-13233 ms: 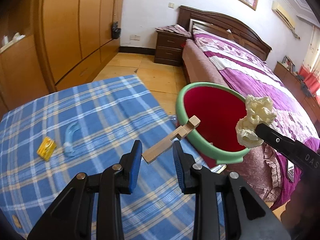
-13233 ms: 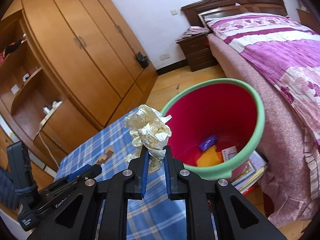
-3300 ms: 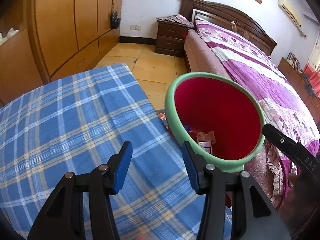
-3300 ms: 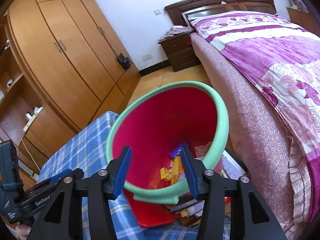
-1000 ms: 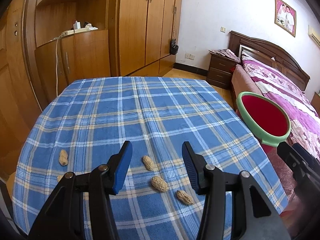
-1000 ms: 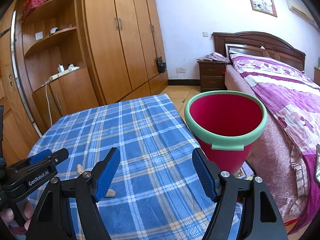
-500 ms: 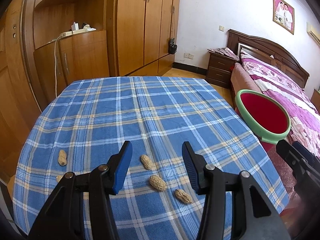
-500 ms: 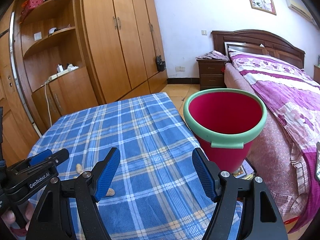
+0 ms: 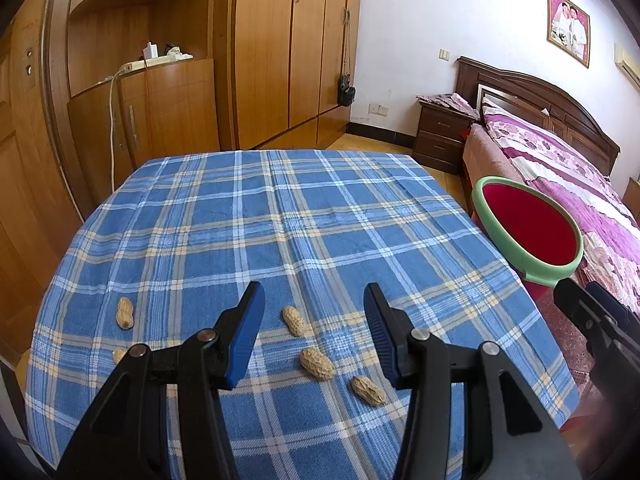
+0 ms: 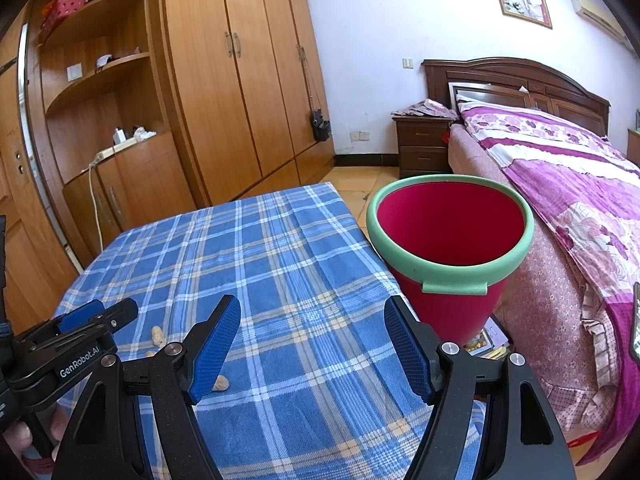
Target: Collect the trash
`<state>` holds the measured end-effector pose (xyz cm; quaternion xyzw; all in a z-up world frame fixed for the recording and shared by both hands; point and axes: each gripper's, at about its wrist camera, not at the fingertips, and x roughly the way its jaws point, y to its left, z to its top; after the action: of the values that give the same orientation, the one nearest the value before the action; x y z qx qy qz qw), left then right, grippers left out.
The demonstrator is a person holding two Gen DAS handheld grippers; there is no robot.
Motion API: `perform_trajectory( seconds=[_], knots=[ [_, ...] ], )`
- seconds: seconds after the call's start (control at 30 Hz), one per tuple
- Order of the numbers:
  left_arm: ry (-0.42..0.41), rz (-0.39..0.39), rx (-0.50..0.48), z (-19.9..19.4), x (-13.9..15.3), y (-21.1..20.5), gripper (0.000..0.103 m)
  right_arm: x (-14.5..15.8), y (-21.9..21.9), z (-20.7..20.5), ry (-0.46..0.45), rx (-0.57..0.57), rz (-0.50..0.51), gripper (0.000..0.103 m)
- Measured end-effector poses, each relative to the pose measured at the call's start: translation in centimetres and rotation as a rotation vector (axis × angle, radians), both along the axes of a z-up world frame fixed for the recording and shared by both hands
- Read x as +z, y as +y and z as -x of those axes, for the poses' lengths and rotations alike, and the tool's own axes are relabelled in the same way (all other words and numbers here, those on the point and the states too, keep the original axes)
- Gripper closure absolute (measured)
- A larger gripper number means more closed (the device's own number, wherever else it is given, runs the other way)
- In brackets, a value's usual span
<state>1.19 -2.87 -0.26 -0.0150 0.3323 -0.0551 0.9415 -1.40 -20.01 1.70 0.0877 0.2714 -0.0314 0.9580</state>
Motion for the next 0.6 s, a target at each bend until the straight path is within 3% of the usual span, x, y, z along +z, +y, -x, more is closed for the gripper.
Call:
perform_trajectory(
  seconds=[0.6],
  knots=[
    [0.004, -0.001, 0.003, 0.02, -0.12, 0.06, 0.051, -0.06, 0.06, 0.03, 0.001, -0.001, -0.001, 0.028]
  ],
)
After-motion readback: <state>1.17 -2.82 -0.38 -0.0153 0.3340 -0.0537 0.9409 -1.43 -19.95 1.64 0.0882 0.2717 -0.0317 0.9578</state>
